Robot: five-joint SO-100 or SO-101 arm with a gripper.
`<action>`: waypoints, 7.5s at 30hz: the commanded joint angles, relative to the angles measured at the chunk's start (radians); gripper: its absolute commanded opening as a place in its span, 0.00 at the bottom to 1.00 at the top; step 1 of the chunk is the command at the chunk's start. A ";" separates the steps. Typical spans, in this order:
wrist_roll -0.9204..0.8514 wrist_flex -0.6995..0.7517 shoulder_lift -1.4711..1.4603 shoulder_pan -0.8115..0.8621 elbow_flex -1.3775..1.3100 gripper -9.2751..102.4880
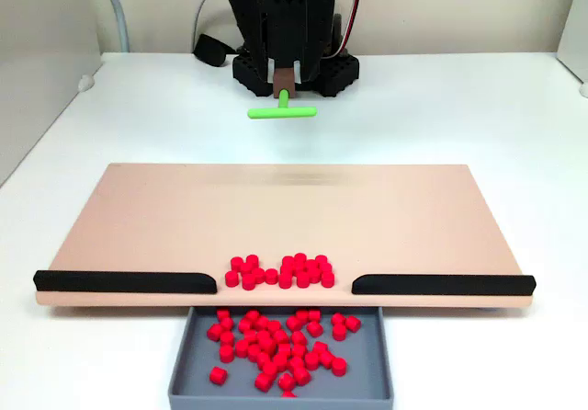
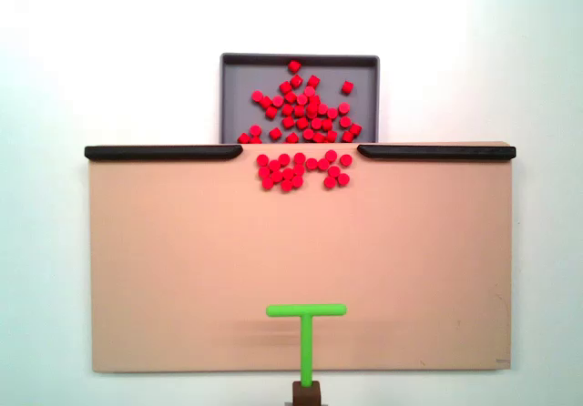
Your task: Push granules from bottom to the grey container
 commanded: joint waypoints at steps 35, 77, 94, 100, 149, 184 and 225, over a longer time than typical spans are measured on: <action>0.000 -0.005 -0.048 -0.029 -0.008 0.08; 0.028 -0.005 -0.048 -0.003 -0.008 0.08; -0.054 -0.006 -0.173 0.029 -0.054 0.08; -0.025 -0.074 -0.229 0.020 -0.075 0.08; -0.012 -0.341 -0.483 0.009 -0.092 0.08; -0.003 -0.328 -0.704 -0.012 -0.354 0.08; 0.031 0.011 -0.083 0.006 -0.156 0.08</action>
